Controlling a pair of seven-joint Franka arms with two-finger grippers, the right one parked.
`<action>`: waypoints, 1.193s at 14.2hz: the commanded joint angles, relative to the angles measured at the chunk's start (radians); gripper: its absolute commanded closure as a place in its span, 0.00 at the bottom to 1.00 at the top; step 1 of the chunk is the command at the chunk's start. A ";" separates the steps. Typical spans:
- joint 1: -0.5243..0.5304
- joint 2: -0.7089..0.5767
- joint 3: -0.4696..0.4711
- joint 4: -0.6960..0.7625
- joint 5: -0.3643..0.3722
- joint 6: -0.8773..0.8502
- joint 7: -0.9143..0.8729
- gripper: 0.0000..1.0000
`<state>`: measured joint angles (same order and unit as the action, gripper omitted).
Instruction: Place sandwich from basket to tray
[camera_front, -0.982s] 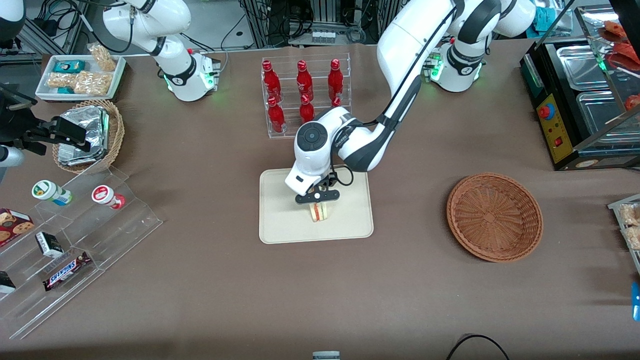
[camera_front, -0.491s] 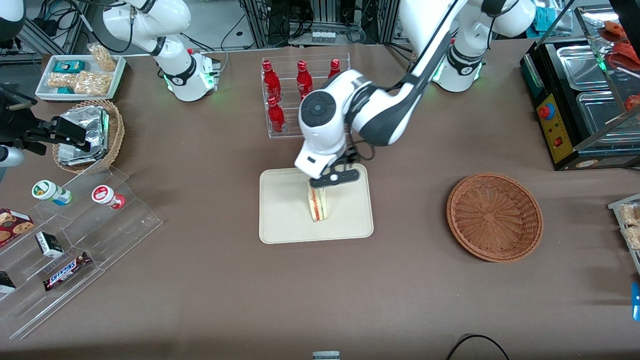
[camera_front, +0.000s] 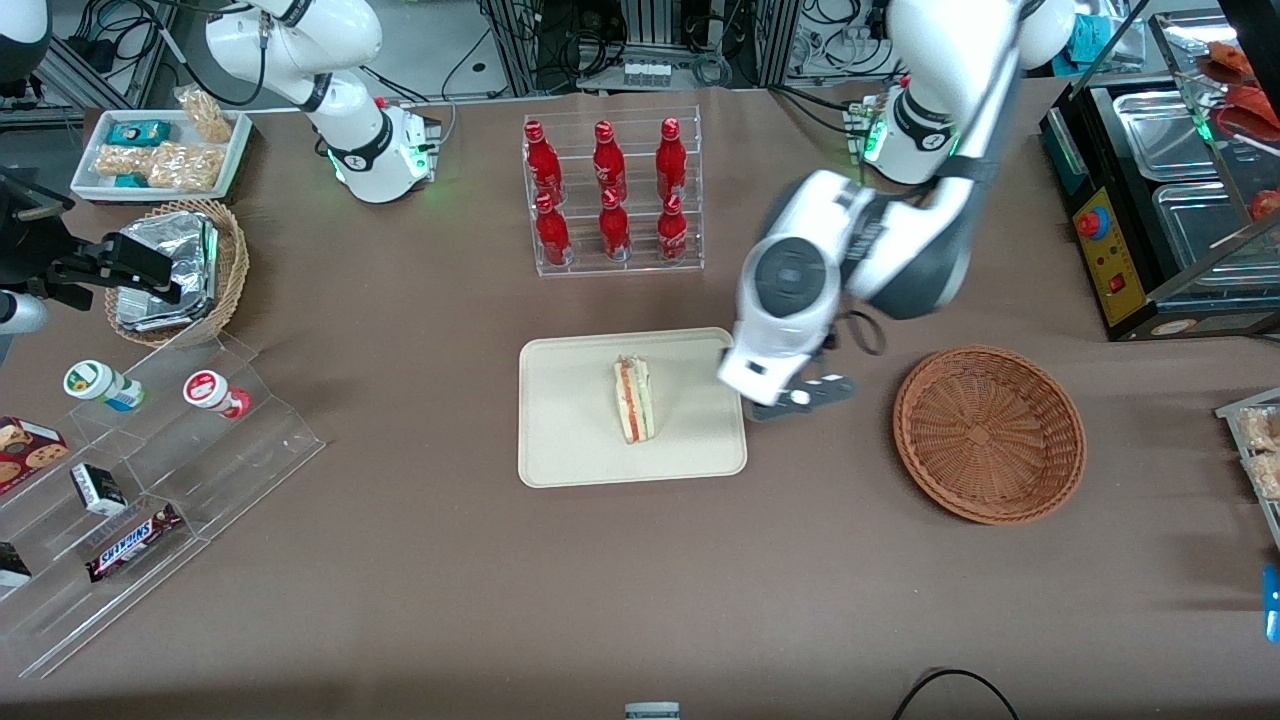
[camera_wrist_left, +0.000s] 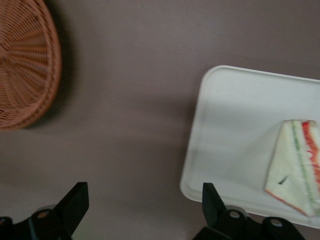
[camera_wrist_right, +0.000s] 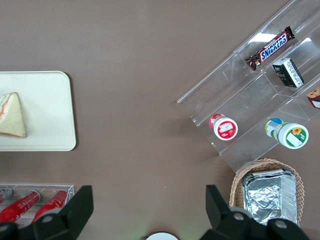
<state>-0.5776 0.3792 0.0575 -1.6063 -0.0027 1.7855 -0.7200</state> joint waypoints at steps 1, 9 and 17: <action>0.077 -0.144 -0.008 -0.135 -0.003 -0.001 0.124 0.00; 0.384 -0.327 -0.102 -0.182 -0.011 -0.146 0.460 0.00; 0.585 -0.416 -0.183 -0.124 -0.008 -0.213 0.714 0.00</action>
<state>-0.0173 -0.0157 -0.1182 -1.7518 -0.0049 1.5931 -0.0497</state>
